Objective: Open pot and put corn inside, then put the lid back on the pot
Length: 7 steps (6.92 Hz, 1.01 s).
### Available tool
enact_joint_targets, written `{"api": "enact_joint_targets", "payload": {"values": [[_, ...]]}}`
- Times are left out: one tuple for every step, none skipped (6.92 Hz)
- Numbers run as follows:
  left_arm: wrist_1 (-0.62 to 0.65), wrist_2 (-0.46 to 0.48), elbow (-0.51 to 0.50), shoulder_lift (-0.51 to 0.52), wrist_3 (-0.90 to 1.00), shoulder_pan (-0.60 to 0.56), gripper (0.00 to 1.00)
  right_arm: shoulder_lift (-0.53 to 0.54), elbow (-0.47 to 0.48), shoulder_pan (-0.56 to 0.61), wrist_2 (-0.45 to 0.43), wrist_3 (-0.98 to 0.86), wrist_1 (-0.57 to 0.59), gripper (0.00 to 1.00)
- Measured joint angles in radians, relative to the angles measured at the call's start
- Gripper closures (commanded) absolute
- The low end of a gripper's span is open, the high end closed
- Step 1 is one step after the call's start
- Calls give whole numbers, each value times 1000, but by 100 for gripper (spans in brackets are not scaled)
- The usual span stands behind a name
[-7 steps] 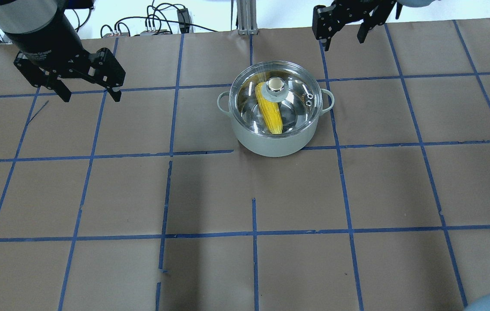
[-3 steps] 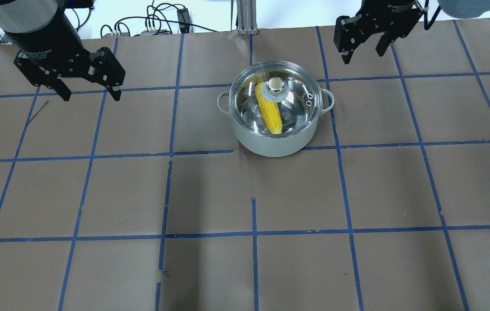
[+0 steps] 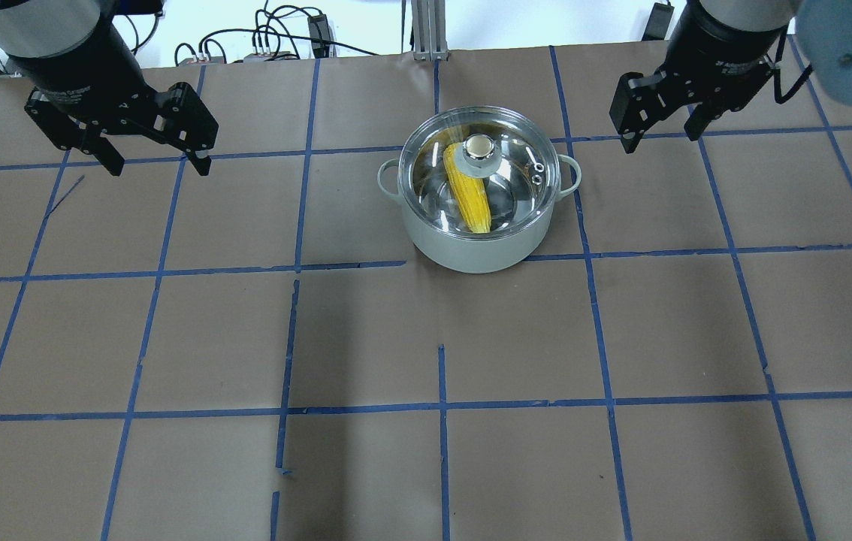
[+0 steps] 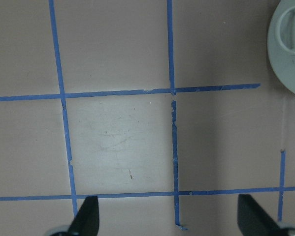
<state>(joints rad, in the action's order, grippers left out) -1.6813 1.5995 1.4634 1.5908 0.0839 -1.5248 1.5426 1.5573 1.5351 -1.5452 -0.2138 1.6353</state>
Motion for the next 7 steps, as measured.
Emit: {"api": "enact_joint_targets", "payload": {"values": [[0, 0, 0, 0, 0, 0, 0, 25, 36, -6, -1, -1, 8, 16], [0, 0, 0, 0, -1, 0, 0, 45, 51, -8, -5, -1, 10, 15], [4, -1, 0, 0, 0, 0, 0, 65, 56, -8, -9, -1, 9, 15], [13, -4, 0, 4, 1, 0, 0, 84, 56, -9, -11, -1, 4, 14], [19, -7, 0, 11, 2, -1, 0, 98, 53, -9, -11, 0, -4, 14], [21, -8, 0, 15, 2, -1, 0, 105, 51, -9, -12, 0, -11, 14], [22, -9, 2, 15, 2, -1, 0, 108, 49, -10, -12, 0, -13, 14]]}}
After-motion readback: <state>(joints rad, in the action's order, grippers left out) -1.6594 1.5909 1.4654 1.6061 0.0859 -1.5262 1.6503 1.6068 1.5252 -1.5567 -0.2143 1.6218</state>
